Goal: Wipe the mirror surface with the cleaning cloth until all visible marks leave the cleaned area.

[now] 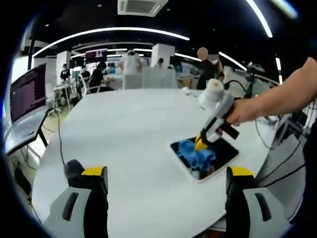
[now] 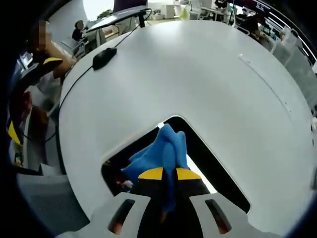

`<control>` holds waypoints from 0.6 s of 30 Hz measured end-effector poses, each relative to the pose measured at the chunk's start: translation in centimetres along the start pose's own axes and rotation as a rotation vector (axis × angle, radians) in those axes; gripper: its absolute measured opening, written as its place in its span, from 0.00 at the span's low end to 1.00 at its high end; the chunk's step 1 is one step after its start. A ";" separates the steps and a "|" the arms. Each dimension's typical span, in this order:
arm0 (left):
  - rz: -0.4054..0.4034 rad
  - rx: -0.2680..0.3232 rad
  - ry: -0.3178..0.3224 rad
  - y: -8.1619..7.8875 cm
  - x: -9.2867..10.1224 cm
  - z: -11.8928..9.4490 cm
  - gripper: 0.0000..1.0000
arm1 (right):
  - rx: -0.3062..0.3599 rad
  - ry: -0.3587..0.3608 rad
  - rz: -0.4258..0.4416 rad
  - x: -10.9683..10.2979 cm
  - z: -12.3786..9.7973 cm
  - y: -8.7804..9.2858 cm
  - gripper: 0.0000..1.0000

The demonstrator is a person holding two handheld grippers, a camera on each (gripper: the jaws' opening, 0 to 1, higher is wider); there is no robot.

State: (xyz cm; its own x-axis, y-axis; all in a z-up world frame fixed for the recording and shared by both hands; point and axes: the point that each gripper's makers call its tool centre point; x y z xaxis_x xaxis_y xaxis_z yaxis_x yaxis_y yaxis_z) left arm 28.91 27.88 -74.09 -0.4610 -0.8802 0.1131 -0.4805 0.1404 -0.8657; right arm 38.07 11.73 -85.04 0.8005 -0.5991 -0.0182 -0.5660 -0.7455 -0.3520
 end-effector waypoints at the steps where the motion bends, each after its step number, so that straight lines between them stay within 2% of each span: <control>1: 0.005 -0.003 0.000 0.0 0.0 0.1 1.00 | 0.000 0.000 0.002 0.1 0.0 0.1 0.03; 10: -0.007 -0.004 0.019 0.0 0.3 0.4 1.00 | 0.004 0.000 0.018 1.0 -0.3 0.9 0.03; 18: -0.006 -0.007 0.029 0.0 0.3 0.5 1.00 | 0.019 -0.006 -0.002 1.5 -0.5 1.6 0.02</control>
State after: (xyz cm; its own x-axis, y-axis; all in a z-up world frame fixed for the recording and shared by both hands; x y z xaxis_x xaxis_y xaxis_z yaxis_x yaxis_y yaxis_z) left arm 29.09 27.39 -74.30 -0.4797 -0.8673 0.1328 -0.4888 0.1385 -0.8613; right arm 38.26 9.46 -85.13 0.8028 -0.5958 -0.0229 -0.5605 -0.7410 -0.3700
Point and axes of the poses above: the point that each gripper's makers call its tool centre point, and the gripper's own axes: z roughly forward along the fingers, x roughly to its right, y roughly out of its underside, and after that the axes turned 2 degrees about -x, right-handed
